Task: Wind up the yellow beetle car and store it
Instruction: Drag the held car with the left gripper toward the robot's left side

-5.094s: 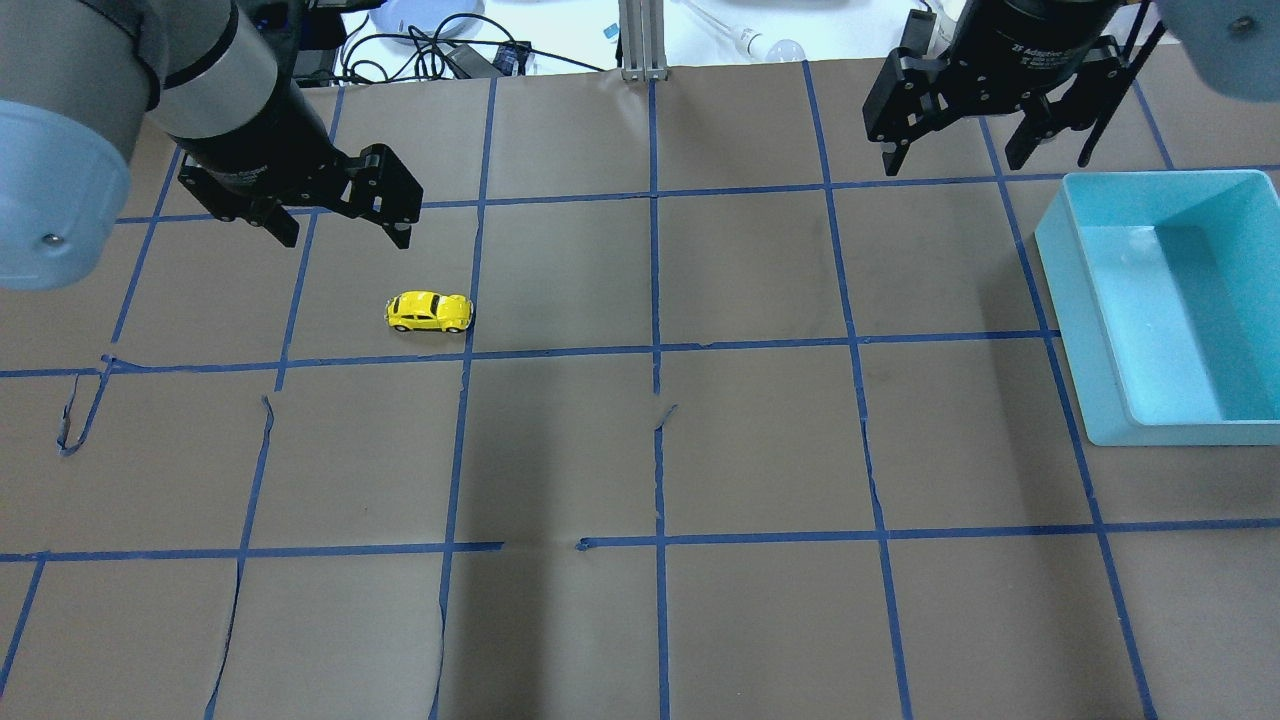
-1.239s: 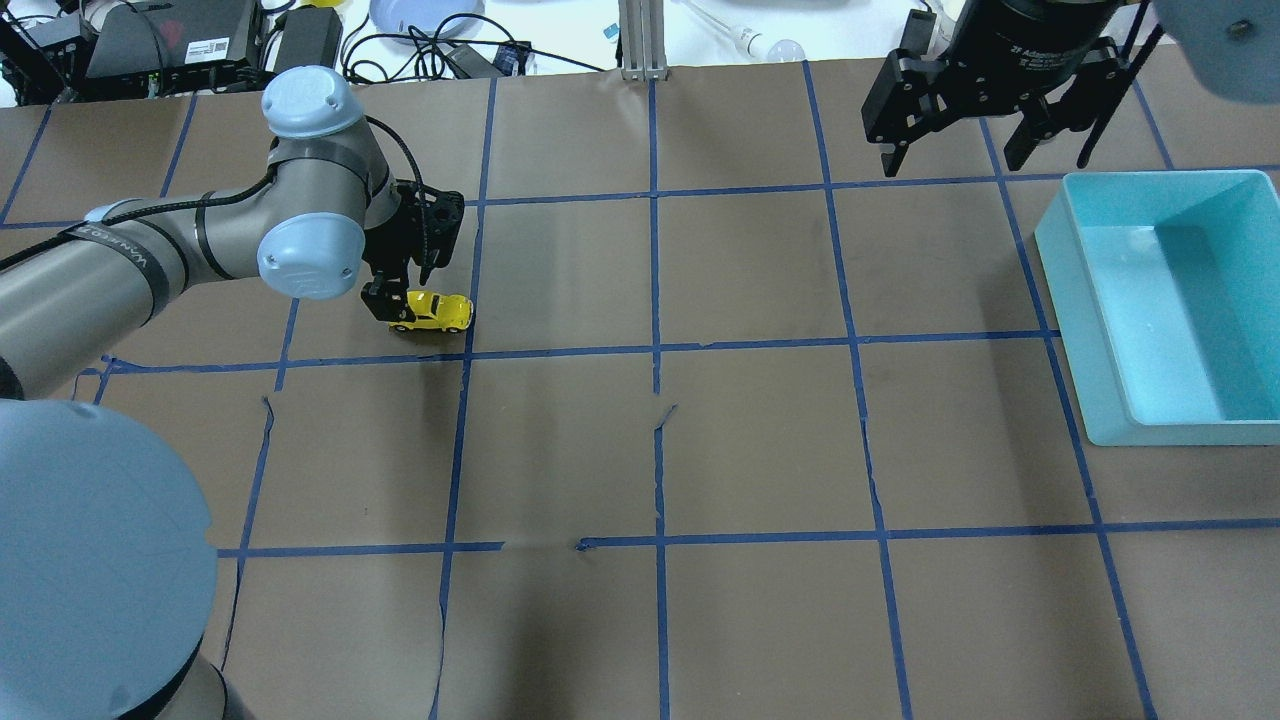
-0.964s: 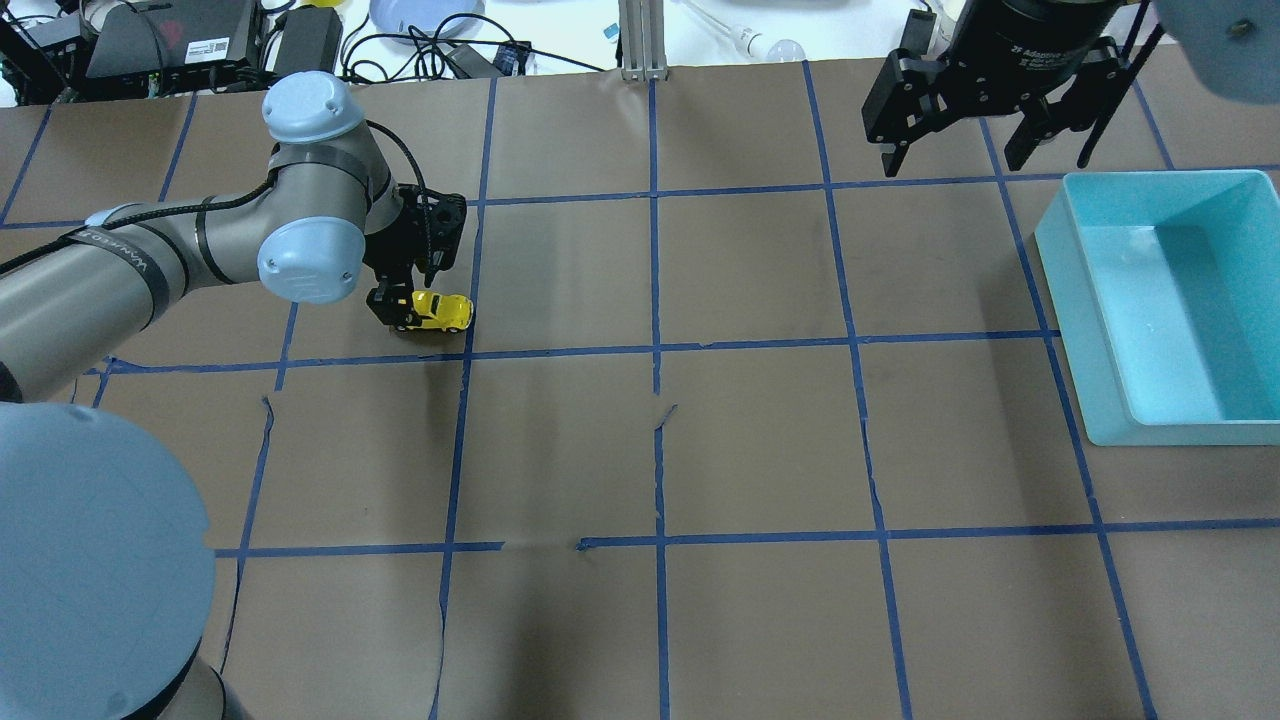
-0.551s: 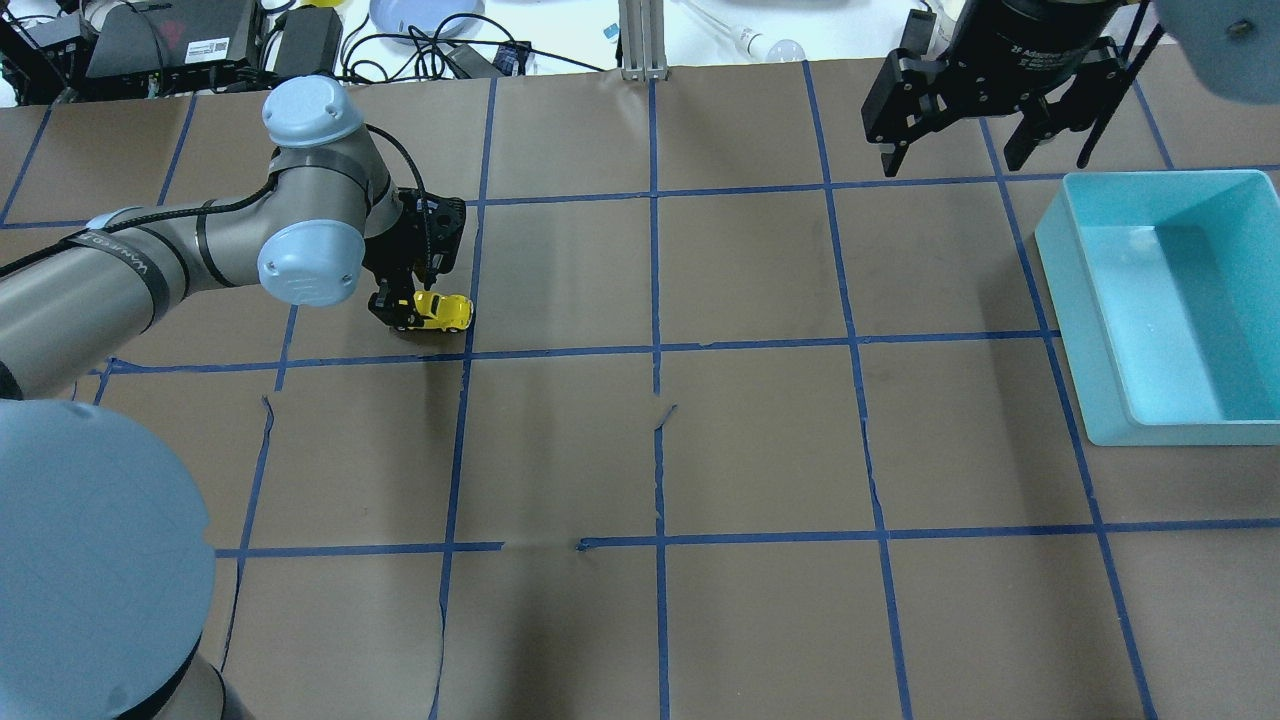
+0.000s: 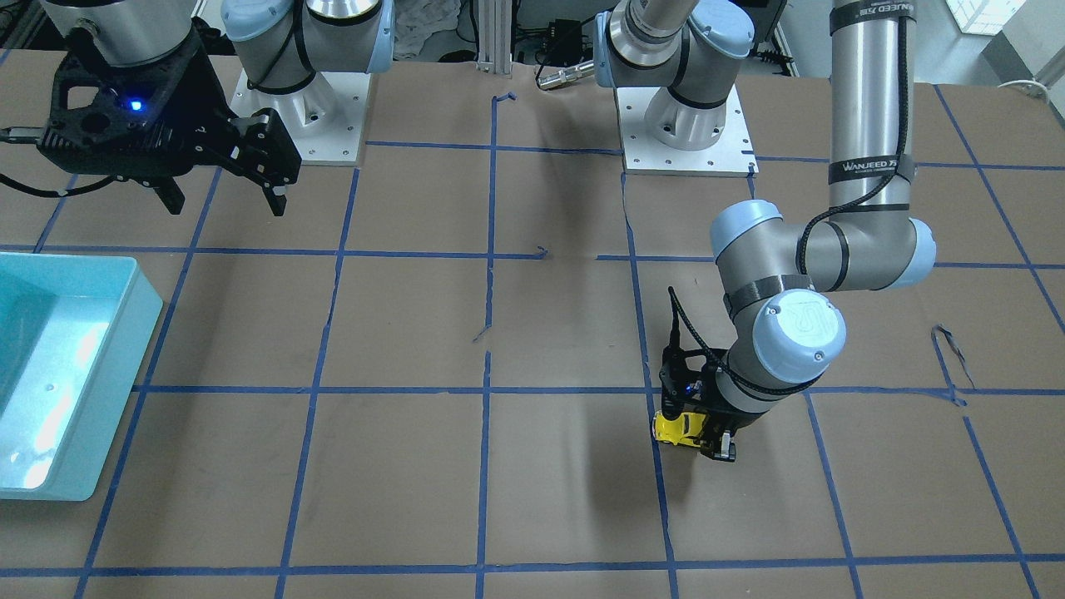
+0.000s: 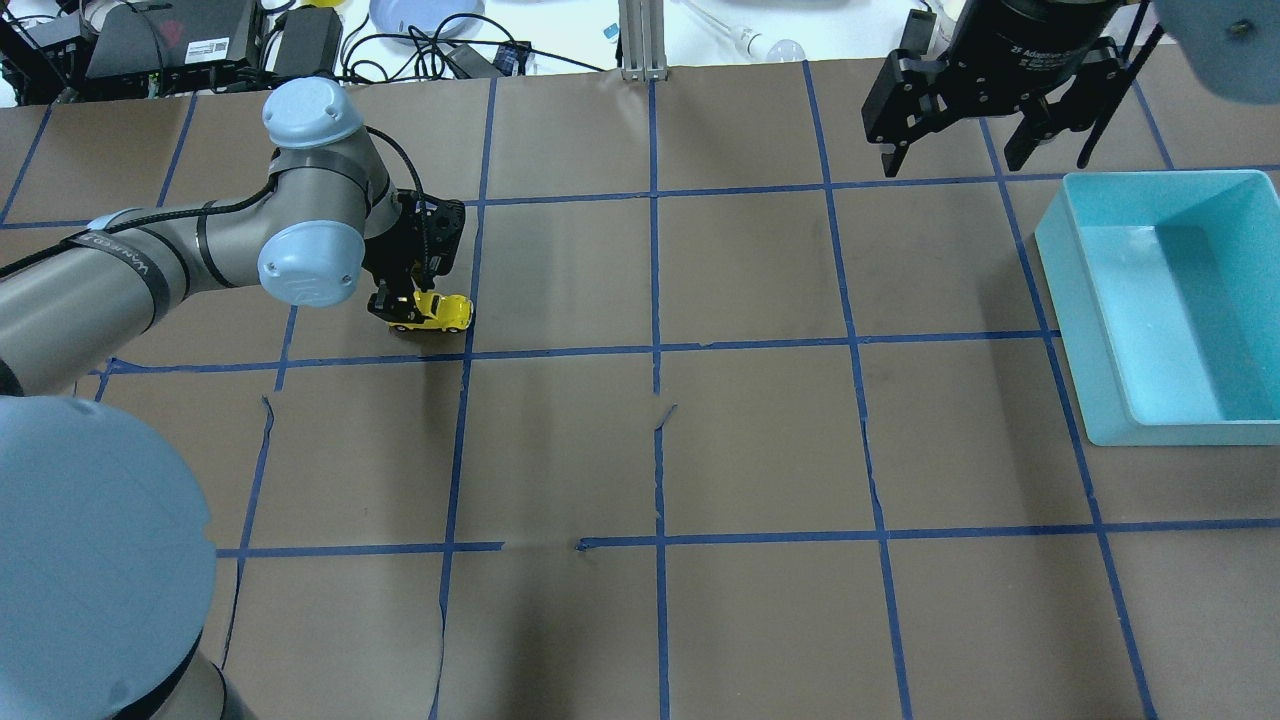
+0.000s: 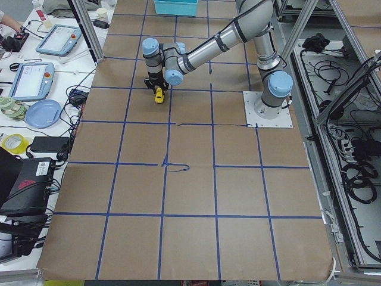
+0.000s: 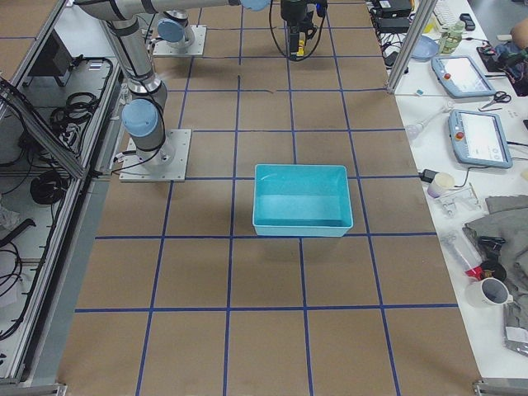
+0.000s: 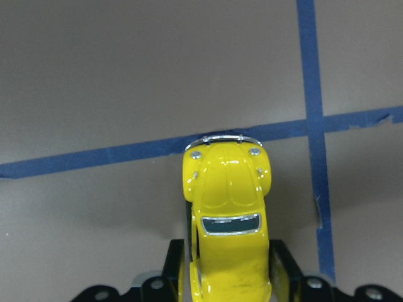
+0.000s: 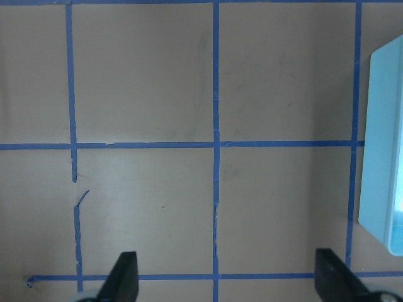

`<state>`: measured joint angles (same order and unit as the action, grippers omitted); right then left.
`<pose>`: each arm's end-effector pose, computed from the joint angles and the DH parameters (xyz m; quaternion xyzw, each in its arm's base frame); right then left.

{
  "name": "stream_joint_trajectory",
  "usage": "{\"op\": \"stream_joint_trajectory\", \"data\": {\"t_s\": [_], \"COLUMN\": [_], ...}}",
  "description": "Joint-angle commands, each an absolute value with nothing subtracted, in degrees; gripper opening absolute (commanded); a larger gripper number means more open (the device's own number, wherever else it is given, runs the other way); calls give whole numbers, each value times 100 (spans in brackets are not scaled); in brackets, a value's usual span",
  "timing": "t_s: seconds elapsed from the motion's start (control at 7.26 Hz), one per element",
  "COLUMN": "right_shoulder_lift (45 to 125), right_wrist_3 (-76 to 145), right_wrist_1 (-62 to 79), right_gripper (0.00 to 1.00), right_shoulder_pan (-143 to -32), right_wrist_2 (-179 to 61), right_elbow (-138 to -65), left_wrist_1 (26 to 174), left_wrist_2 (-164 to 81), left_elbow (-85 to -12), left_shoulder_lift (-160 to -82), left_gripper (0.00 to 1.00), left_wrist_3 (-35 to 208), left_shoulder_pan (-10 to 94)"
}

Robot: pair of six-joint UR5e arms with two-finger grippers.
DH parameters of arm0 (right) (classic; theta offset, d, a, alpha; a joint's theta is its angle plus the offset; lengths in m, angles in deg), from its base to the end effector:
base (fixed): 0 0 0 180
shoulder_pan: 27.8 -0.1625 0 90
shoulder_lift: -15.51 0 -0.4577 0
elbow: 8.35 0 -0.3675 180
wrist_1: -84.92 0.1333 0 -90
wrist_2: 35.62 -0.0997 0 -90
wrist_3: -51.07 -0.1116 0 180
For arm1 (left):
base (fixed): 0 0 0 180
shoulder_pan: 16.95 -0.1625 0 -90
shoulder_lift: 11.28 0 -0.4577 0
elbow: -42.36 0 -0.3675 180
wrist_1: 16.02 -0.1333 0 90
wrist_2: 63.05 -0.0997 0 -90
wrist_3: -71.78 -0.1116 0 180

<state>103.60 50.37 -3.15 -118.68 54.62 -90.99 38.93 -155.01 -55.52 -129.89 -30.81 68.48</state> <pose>0.1403 -0.4854 0.5496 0.0015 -0.9995 0.0307 0.0017 -0.0803 -0.6199 0.2318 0.7548 0.6556 0.0212 0.0000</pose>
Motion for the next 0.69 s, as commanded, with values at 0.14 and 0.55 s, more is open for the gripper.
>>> {"op": "stream_joint_trajectory", "data": {"t_s": [0.14,0.55], "right_shoulder_lift": [10367,10375], "right_wrist_3": [5037,5037], "right_wrist_1": [-315,-315], "right_gripper": [100,100], "right_shoulder_pan": [-11868,-11868], "right_wrist_2": [5456,5464], "right_elbow": [-9096,-9096], "left_wrist_1": [3900,3883], "left_wrist_2": [-15446,-15428], "left_elbow": [-5616,-5826], "left_shoulder_lift": [-12985,-12941], "left_gripper": [10,10], "left_wrist_3": [-3411,-3404], "left_shoulder_pan": [6157,5558]}}
